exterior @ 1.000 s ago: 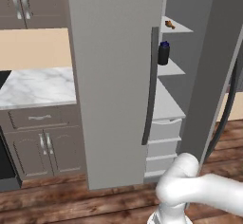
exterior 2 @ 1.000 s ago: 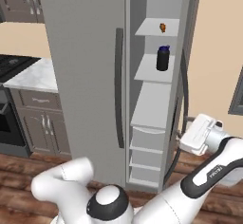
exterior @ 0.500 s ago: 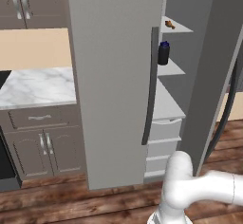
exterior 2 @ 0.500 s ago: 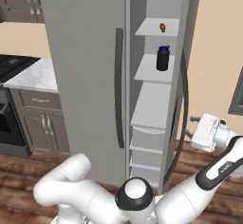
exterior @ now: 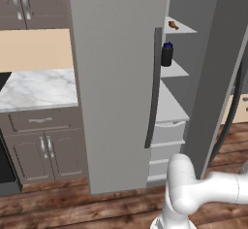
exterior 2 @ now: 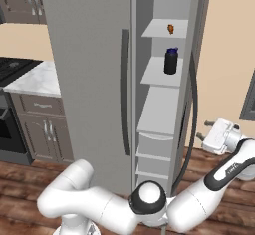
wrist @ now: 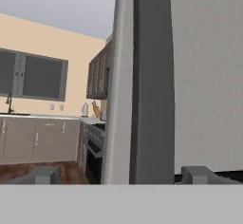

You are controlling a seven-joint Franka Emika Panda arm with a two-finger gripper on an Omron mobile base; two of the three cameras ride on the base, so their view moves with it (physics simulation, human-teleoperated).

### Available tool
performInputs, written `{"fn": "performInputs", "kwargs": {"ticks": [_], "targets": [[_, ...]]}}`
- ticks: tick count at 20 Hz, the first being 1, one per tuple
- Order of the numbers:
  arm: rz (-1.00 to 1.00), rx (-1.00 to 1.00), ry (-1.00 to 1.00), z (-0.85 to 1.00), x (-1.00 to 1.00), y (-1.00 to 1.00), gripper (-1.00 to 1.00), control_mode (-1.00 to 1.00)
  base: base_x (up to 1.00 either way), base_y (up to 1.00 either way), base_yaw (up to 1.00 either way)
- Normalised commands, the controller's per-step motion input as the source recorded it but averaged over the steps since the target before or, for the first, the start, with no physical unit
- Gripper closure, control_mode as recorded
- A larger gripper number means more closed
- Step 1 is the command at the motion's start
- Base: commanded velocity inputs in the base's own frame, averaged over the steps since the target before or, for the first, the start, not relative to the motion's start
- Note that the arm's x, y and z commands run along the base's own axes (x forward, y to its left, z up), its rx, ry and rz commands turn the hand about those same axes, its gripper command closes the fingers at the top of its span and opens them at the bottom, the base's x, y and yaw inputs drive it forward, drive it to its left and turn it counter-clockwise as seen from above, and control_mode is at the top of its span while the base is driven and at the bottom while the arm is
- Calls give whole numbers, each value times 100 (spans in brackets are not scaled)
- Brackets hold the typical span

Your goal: There's a chicken drumstick in the fridge that needs to be moved to the freezer for freezing. Pick up the chicken drumstick from the fridge, place it on any shelf in the freezer, and close the fridge and freezer doors when done.

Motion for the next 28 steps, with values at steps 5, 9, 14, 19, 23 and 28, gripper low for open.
{"fn": "performInputs", "kwargs": {"ticks": [5,9,14,19,23,28], "targets": [[-18,0,7,-1,36,0,-100,-100,0,0,0],[-10,-1,2,-10,29,0,-100,-100,0,0,0],[2,0,0,0,-5,3,-100,-100,0,0,0],[3,-3,5,-5,10,49,-100,-100,0,0,0],[0,-6,12,-20,46,77,-100,-100,0,0,0],[0,-5,12,-14,6,88,-100,-100,0,0,0]]}}
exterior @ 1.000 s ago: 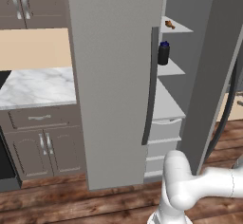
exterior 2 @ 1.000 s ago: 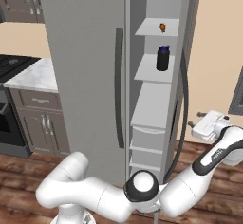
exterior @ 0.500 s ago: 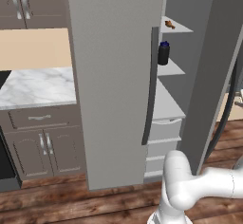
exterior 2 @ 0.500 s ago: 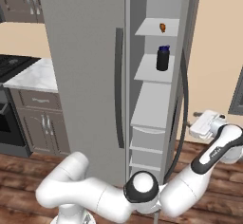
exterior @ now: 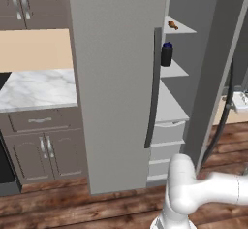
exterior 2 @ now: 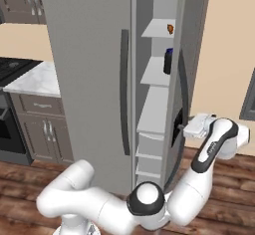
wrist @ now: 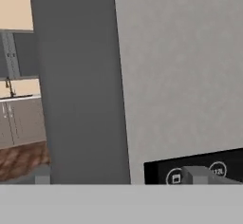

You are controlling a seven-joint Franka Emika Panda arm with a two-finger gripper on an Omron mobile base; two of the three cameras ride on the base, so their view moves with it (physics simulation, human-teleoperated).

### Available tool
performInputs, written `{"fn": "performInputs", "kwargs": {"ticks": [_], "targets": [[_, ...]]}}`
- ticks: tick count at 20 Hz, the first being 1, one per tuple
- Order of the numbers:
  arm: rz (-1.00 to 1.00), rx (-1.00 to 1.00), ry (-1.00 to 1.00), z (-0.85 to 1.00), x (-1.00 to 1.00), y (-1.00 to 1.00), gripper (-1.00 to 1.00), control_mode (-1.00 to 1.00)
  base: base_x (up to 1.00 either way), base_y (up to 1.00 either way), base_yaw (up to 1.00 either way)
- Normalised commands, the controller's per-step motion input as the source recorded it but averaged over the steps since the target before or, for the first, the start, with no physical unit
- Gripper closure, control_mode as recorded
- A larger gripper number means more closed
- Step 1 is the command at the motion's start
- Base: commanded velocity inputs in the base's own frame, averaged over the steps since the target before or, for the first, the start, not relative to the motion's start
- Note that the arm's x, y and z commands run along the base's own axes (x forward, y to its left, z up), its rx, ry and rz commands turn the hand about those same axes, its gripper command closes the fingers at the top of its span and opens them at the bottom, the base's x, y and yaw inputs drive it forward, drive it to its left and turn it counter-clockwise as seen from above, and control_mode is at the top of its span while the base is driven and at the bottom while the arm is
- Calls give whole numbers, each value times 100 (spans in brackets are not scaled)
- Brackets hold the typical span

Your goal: There's a chicken drumstick in the fridge that needs to be moved to the freezer for freezing. Pick up the chicken drumstick from the fridge, place it on any shelf in the freezer, and close the fridge and freezer doors when done.

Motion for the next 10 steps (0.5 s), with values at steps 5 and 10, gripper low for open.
{"fn": "performInputs", "kwargs": {"ticks": [5,10], "targets": [[0,-6,11,-10,0,100,-100,-100,0,0,0],[-12,0,5,-6,0,99,-100,-100,0,0,0]]}}
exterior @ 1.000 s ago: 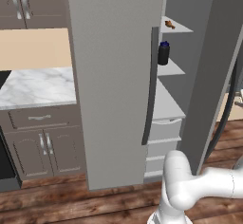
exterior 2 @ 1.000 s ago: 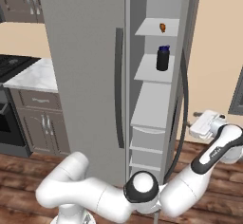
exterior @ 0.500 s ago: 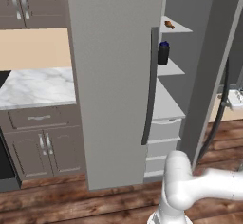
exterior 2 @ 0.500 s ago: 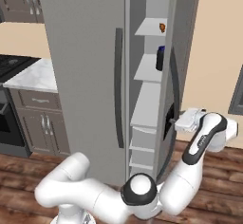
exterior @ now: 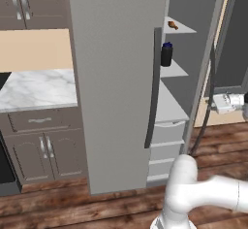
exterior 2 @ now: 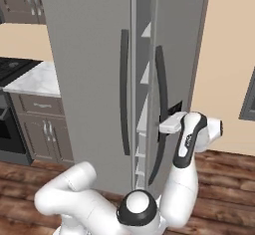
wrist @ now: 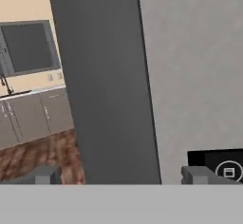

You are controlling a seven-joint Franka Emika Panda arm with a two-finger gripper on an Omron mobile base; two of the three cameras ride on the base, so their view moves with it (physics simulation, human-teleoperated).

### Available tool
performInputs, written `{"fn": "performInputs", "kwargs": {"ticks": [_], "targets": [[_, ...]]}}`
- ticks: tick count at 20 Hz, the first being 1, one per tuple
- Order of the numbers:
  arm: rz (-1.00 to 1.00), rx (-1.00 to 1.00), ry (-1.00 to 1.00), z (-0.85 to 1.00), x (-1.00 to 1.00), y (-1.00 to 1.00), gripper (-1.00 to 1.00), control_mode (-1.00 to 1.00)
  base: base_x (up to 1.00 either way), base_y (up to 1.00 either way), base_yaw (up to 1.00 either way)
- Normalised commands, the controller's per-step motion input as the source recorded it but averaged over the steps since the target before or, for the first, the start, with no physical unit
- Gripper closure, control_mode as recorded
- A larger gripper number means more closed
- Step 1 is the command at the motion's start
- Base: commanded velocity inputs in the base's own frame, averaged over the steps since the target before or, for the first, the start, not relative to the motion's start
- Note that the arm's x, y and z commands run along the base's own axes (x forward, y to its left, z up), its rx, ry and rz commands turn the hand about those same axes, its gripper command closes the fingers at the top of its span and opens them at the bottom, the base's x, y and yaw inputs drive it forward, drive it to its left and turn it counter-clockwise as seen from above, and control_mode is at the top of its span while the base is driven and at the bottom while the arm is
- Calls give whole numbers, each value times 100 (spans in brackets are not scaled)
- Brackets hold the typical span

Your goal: There's a chicken drumstick in the fridge that needs to be moved to the freezer for freezing. Pick up the chicken drumstick from the fridge, place it on any shelf in the freezer, and close the fridge and freezer doors when done.

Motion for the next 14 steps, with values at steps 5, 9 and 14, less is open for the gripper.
{"fn": "performInputs", "kwargs": {"ticks": [5,9,14], "targets": [[-26,2,5,-11,0,100,-100,-100,0,0,0],[-25,1,4,-7,1,99,-100,-100,0,0,0],[-25,0,6,0,16,82,-100,-100,0,0,0]]}}
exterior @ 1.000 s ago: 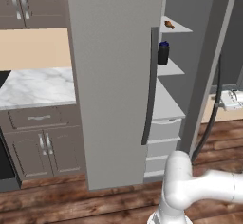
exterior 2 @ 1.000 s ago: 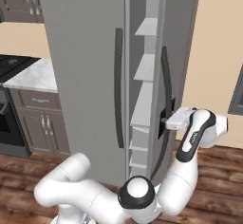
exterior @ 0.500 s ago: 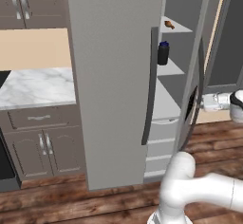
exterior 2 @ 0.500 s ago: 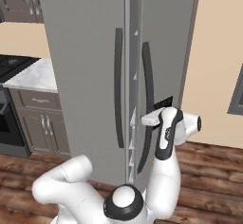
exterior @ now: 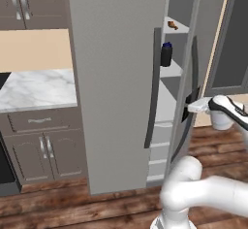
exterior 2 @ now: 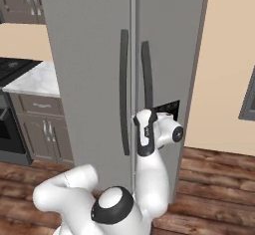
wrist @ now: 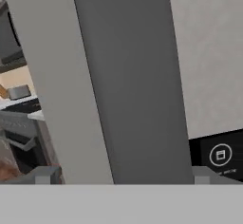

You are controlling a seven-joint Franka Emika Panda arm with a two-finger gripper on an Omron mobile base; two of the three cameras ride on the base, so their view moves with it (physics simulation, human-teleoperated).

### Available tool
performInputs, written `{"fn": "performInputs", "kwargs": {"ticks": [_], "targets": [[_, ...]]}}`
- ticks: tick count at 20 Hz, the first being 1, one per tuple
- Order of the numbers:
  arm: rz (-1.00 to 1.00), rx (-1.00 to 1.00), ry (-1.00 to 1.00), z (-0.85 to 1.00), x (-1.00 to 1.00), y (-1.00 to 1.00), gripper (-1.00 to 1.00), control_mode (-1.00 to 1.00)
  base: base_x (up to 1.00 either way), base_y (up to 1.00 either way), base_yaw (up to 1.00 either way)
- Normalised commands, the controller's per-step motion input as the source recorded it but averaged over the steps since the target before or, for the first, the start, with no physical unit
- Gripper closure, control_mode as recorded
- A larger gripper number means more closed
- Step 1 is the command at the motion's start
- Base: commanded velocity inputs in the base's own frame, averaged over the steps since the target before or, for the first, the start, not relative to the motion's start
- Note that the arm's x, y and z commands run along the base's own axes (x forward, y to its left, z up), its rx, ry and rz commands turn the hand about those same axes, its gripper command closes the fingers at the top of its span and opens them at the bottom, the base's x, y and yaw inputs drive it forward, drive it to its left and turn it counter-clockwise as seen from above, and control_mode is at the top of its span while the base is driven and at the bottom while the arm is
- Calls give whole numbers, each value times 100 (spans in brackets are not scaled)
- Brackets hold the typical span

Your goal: There's a chicken drumstick in the fridge that needs to be moved to the freezer for freezing. Pick up the chicken drumstick from the fridge, place it on any shelf in the freezer, and close the fridge and freezer doors when done.

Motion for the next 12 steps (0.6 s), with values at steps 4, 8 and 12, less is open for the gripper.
{"fn": "performInputs", "kwargs": {"ticks": [4,8,12], "targets": [[-24,0,6,0,34,79,-100,-100,0,0,0],[-20,0,6,-1,46,80,-100,-100,0,0,0],[-14,4,6,0,54,38,-100,-100,0,0,0]]}}
